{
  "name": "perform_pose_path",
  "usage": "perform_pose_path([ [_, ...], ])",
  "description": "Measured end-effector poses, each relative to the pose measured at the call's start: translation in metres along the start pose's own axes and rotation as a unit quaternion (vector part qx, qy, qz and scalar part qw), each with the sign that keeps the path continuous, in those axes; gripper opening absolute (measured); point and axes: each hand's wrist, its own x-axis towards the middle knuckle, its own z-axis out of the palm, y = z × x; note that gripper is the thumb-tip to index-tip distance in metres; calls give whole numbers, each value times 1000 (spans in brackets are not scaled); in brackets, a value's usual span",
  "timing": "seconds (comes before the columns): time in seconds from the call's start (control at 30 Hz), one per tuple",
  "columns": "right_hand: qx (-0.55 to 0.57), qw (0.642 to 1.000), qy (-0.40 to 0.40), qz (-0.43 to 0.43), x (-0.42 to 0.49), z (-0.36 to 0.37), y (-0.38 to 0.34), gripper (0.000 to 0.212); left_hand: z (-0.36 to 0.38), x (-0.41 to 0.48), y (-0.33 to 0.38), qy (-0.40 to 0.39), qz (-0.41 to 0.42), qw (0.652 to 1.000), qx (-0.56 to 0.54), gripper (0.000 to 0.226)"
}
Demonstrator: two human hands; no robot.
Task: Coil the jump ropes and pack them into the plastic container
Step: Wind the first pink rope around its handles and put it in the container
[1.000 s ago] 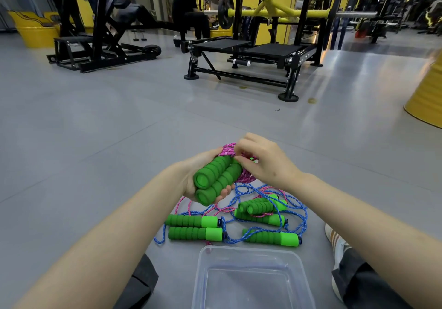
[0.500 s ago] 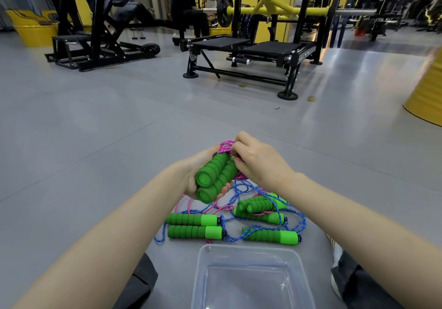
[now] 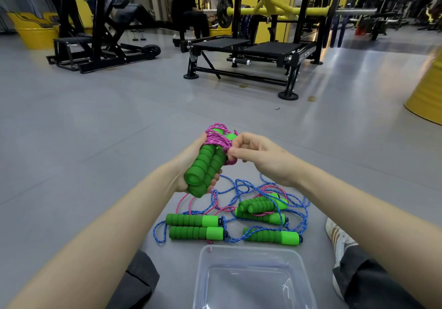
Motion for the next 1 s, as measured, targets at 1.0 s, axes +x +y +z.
perform_pose_path([
  [1.0,204,951,230,-43,7,-34,-12,18,9,-1,-9,-29,-19,993,110,17],
])
